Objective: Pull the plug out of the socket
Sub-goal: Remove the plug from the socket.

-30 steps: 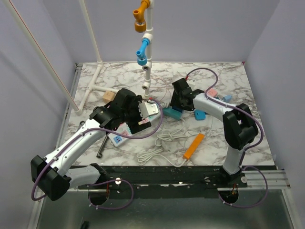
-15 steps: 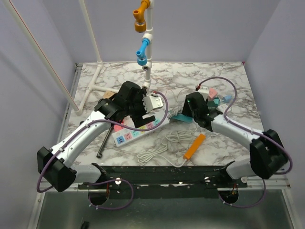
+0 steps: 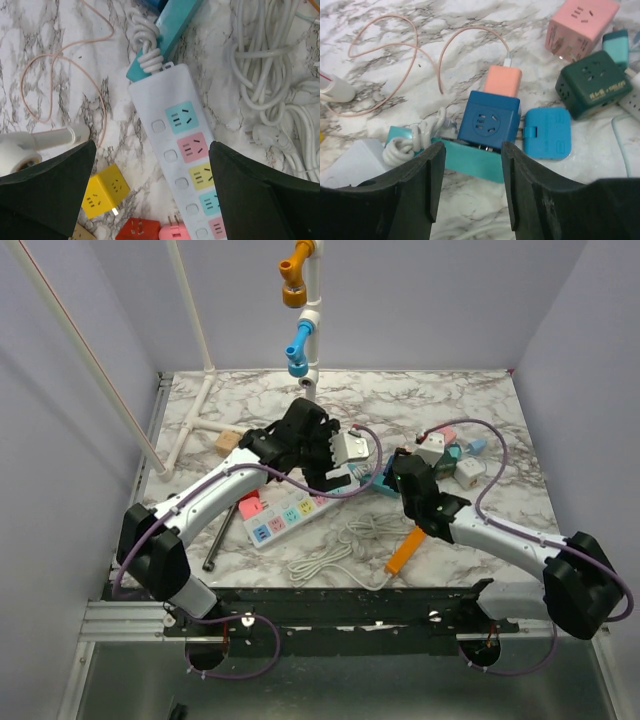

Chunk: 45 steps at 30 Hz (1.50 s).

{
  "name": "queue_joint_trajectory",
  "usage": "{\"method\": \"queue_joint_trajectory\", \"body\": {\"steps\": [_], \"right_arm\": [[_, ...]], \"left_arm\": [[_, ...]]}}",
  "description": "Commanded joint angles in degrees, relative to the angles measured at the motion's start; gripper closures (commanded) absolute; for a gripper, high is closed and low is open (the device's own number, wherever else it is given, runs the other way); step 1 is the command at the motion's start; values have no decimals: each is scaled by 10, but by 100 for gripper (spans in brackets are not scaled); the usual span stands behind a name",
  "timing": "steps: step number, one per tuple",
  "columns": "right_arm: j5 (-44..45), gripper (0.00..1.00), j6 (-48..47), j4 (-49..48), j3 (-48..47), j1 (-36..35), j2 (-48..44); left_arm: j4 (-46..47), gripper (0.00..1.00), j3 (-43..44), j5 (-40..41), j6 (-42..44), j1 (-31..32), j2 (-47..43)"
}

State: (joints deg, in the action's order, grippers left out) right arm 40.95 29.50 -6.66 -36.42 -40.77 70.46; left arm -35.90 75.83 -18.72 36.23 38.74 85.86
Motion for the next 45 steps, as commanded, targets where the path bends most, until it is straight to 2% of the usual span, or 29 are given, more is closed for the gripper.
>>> {"method": "queue_joint_trajectory", "body": {"steps": [1, 5, 9, 15, 18, 20, 25, 35, 37, 39, 43, 45], "right_arm": [[-59, 32, 83, 99, -92, 49, 66], [-155, 20, 108, 223, -208, 108, 159], [-199, 15, 108, 271, -252, 127, 191], [-244, 18, 78, 235, -229, 130, 137], [-277, 19, 106, 262, -257, 130, 126], [-320, 19, 140, 238, -257, 130, 121], [-366, 19, 210, 220, -273, 130, 189], [-396, 25, 251, 212, -296, 131, 265], [-387, 28, 258, 207, -295, 131, 268], [-378, 38, 260, 188, -286, 131, 267], [-381, 72, 235, 164, -279, 127, 267], [-370, 86, 223, 134, -254, 117, 249]], "left_arm": [[15, 2, 83, -46, 7, 4, 66], [12, 2, 114, -72, -26, 4, 95], [46, 2, 67, -80, -34, 3, 62], [57, 2, 11, -86, -49, 3, 12], [68, 2, -11, -85, -51, 3, -7], [71, 2, -15, -81, -49, 3, -11], [66, 2, -33, -72, -49, 3, -46], [44, 2, -48, -54, -44, 3, -101], [44, 2, -48, -55, -43, 3, -106], [44, 2, -48, -55, -42, 3, -109], [43, 2, -51, -52, -41, 3, -111], [42, 2, -52, -50, -41, 3, -114]]}}
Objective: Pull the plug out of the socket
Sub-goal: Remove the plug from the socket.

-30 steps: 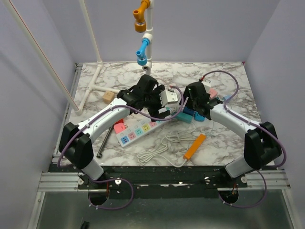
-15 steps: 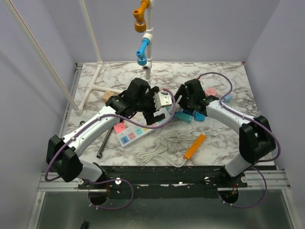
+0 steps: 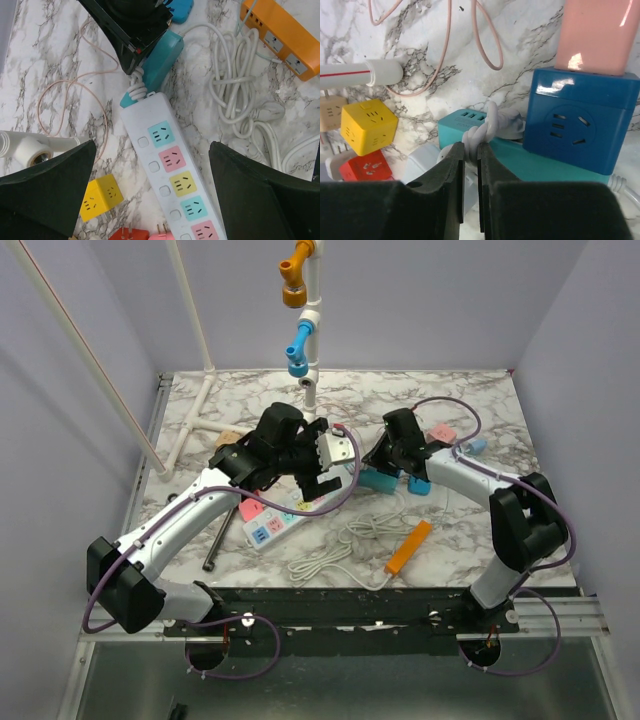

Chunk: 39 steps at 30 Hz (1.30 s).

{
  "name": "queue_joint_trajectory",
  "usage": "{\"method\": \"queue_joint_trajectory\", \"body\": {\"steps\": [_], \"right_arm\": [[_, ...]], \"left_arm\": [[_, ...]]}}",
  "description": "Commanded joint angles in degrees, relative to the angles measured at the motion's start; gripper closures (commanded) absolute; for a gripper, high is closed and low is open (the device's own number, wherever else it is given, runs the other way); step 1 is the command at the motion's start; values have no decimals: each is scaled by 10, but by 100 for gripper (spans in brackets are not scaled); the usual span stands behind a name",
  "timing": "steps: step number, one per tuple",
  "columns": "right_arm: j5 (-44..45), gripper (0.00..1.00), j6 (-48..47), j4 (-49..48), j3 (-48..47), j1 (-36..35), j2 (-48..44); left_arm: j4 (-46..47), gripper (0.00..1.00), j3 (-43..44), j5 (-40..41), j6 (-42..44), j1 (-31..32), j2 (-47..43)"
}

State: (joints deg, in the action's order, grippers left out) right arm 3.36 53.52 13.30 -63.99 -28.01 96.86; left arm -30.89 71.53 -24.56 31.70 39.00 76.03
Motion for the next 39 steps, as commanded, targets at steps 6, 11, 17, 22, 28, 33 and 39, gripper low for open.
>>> {"method": "queue_joint_trajectory", "body": {"steps": [6, 11, 17, 22, 28, 33, 39], "right_arm": [[62, 94, -40, -92, 100, -69, -60], [88, 92, -37, -91, 148, -82, -102], [89, 99, -26, -96, 218, -91, -125], [95, 99, 7, -120, 287, -121, -117], [88, 99, 38, -146, 341, -147, -97], [97, 99, 52, -136, 353, -153, -97], [114, 84, 39, -104, 341, -153, -113]], "left_arm": [[-6, 2, -17, 9, 6, 0, -18], [-2, 2, -12, 8, -3, 1, -4], [22, 2, 6, 14, -27, 2, 37], [21, 2, 37, 11, -46, 3, 68], [10, 2, 51, 9, -28, 5, 95], [11, 2, 42, 12, -19, 11, 122], [29, 1, 15, 21, -6, 21, 154]]}}
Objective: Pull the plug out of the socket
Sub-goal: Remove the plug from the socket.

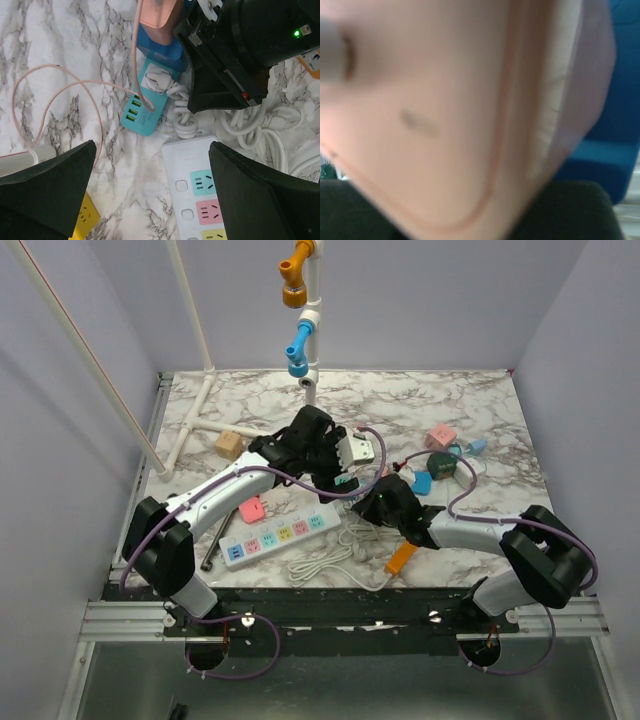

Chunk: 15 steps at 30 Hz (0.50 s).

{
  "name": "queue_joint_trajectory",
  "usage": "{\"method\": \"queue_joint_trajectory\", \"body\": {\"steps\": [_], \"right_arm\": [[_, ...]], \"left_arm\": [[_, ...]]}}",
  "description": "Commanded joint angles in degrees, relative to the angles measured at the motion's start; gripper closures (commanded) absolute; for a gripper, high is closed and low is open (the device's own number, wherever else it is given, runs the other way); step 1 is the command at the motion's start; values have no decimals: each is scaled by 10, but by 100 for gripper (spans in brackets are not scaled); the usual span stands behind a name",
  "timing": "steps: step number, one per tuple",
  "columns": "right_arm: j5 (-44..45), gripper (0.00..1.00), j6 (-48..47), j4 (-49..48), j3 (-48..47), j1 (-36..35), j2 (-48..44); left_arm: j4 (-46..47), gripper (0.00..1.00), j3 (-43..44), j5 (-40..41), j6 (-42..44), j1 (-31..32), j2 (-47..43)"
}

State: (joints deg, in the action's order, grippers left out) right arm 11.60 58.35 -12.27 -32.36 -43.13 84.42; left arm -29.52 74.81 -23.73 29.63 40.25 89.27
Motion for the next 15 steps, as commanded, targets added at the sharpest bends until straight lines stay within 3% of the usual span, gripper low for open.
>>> {"method": "queue_joint_trajectory", "body": {"steps": [1, 4, 7, 10, 15], "right_arm": [[33, 78, -14, 158, 23, -2, 3], [34, 52, -19, 176, 25, -1, -29], [32, 33, -22, 196, 30, -2, -73], [41, 26, -30, 222, 26, -1, -123], [77, 25, -40, 295, -16, -1, -203]], "left_arm": [[18, 2, -16, 14, 15, 8, 27], [28, 2, -12, 17, 17, 9, 44], [39, 2, -10, 16, 18, 8, 54], [44, 2, -11, 13, 15, 8, 59], [48, 2, -13, 8, 1, 6, 53]]}}
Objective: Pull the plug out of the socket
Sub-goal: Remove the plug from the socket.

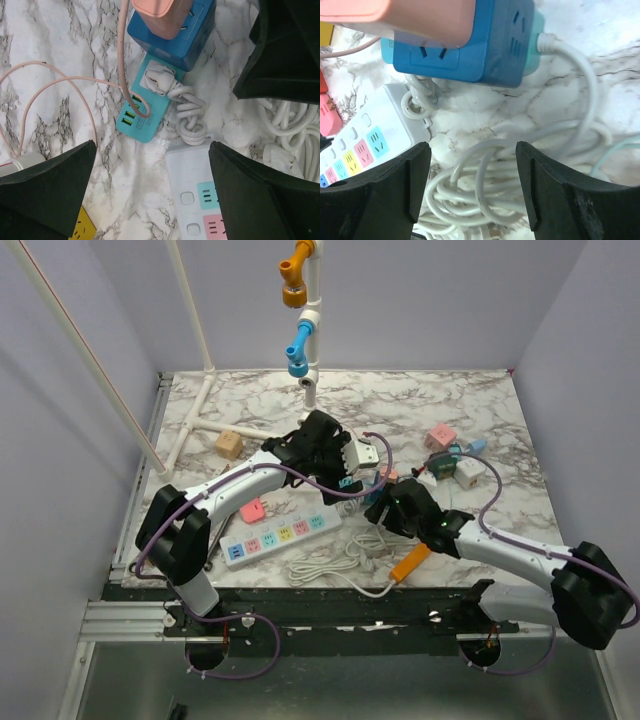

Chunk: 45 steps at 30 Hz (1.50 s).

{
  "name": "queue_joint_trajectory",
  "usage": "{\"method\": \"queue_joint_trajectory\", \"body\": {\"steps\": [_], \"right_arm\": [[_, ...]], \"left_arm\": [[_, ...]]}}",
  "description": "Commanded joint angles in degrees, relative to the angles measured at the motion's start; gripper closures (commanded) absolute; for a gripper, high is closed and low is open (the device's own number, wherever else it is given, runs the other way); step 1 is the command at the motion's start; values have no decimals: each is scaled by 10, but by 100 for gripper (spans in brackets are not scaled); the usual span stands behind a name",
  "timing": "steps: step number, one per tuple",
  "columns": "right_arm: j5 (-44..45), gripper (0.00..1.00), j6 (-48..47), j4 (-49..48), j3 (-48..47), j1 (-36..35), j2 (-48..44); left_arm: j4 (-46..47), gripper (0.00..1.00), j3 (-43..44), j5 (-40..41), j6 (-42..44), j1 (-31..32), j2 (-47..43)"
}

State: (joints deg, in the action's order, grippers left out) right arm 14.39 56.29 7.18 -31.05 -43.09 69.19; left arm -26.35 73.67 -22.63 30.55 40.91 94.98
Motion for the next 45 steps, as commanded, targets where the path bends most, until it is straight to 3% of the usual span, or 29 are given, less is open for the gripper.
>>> {"method": "queue_joint_trajectory", "body": {"steps": [1, 8, 14, 18, 23, 37, 45], "right_arm": [[62, 25, -27, 119, -44, -2, -65], [158, 27, -67, 209, -148, -2, -65], [172, 5, -72, 238, -199, -2, 6], [176, 0, -82, 224, -211, -1, 41], [167, 0, -107, 166, -202, -2, 63], [225, 1, -94, 141, -261, -3, 212], [283, 21, -93, 134, -269, -23, 236]], "left_arm": [[12, 2, -2, -6, -13, -3, -7], [-35, 2, 2, -14, -16, -5, -41], [-60, 2, -5, 8, -5, -7, -81], [-82, 2, -4, 10, -7, -15, -107], [-123, 2, 13, 9, -19, -19, -119], [-118, 2, -9, 45, -10, -21, -167], [-121, 1, -29, 54, -14, -21, -180]]}}
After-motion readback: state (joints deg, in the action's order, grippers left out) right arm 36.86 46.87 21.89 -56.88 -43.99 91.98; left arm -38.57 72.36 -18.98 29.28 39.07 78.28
